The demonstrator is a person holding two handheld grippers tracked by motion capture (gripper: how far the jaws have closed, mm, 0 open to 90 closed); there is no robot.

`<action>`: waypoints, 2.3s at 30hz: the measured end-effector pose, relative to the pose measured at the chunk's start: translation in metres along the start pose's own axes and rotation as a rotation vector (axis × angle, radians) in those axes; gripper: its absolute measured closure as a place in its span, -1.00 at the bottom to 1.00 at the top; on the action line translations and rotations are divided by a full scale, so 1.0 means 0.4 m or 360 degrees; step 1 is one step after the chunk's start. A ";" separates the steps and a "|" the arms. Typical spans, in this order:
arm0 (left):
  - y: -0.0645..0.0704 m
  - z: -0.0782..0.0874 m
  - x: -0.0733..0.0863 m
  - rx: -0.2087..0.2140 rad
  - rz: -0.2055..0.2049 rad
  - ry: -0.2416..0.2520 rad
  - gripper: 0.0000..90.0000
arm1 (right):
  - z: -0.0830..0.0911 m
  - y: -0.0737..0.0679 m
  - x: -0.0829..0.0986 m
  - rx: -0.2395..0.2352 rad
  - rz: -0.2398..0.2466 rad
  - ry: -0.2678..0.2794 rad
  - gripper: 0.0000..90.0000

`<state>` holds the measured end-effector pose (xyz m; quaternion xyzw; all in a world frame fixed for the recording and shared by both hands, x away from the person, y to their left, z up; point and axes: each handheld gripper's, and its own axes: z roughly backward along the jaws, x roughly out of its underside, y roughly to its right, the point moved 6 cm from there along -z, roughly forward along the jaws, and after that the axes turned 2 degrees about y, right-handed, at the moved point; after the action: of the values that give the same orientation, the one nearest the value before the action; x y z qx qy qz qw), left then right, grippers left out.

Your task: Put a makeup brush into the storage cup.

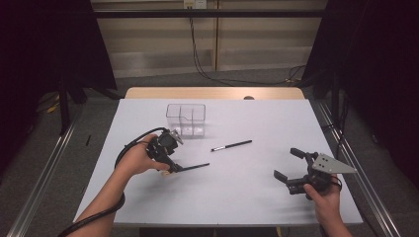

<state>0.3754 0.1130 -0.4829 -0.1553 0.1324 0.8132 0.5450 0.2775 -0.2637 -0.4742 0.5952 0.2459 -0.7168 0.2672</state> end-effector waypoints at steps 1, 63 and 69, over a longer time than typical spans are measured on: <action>0.002 0.000 -0.002 0.0027 -0.0007 -0.0004 -0.28 | 0.000 0.000 0.000 0.0001 0.0001 -0.0001 -1.00; 0.058 -0.012 -0.030 0.0153 -0.0114 -0.0338 0.88 | -0.006 0.006 0.008 -0.0014 0.0018 -0.0046 -1.00; 0.081 -0.004 -0.065 0.0184 -0.0142 -0.0284 0.88 | -0.007 0.006 0.007 -0.0016 0.0020 -0.0046 -1.00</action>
<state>0.3548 0.0785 -0.4725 -0.0564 0.1231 0.7896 0.5985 0.2807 -0.2637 -0.4775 0.5849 0.2419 -0.7225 0.2781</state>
